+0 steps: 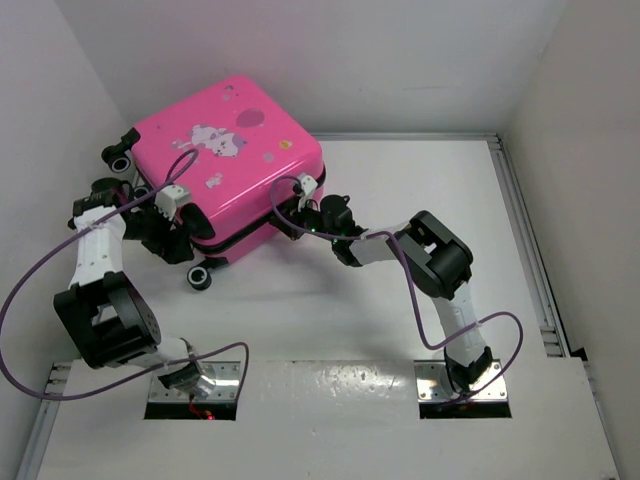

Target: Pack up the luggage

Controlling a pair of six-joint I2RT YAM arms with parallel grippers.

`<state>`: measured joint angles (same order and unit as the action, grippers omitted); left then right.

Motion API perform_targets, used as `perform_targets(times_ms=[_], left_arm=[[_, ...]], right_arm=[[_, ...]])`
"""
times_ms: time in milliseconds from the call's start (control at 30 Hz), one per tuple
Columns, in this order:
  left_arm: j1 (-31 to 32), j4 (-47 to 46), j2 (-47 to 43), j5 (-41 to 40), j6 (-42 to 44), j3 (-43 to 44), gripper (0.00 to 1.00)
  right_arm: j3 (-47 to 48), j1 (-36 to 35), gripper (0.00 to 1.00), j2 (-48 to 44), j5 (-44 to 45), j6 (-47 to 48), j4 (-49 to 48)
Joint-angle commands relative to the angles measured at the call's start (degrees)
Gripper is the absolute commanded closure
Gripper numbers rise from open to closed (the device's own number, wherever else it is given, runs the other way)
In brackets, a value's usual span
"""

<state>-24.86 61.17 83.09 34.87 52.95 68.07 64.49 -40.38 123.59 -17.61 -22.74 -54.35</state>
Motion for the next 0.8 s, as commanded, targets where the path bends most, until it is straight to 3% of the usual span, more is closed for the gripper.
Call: perform_targets(times_ms=[0, 133, 233, 267, 367, 533, 700, 767], left_arm=[[-0.6, -5.0, -4.4, 6.7, -0.8, 1.5, 0.04], [-0.6, -5.0, -4.9, 9.1, -2.1, 3.3, 0.06], [-0.1, -5.0, -5.0, 9.9, -2.1, 3.3, 0.16], [0.4, -5.0, -5.0, 9.9, -1.3, 3.3, 0.25], [0.4, -5.0, -5.0, 7.9, -0.7, 1.7, 0.38], [1.0, -5.0, -2.9, 5.5, -0.7, 0.6, 0.51], [1.6, -9.8, -1.7, -0.1, -6.2, 0.6, 0.99], [0.9, -14.7, -1.7, -4.3, -10.9, 0.6, 1.00]], right_arm=[[2.1, 0.8, 1.00, -3.1, 2.8, 2.7, -10.2], [2.2, 0.7, 1.00, -3.2, 2.1, 3.5, -9.4], [2.4, 0.7, 1.00, -2.9, 1.6, 3.8, -8.8], [2.6, 0.6, 1.00, -2.9, 1.5, 3.8, -8.6], [2.7, 0.6, 1.00, -2.7, 1.3, 4.6, -8.0], [2.9, 0.7, 1.00, -2.8, 0.9, 7.0, -6.7], [1.2, 1.4, 1.00, -3.8, 2.1, 10.7, -5.2], [0.0, 2.4, 1.00, -5.1, 2.8, 12.0, -4.2]])
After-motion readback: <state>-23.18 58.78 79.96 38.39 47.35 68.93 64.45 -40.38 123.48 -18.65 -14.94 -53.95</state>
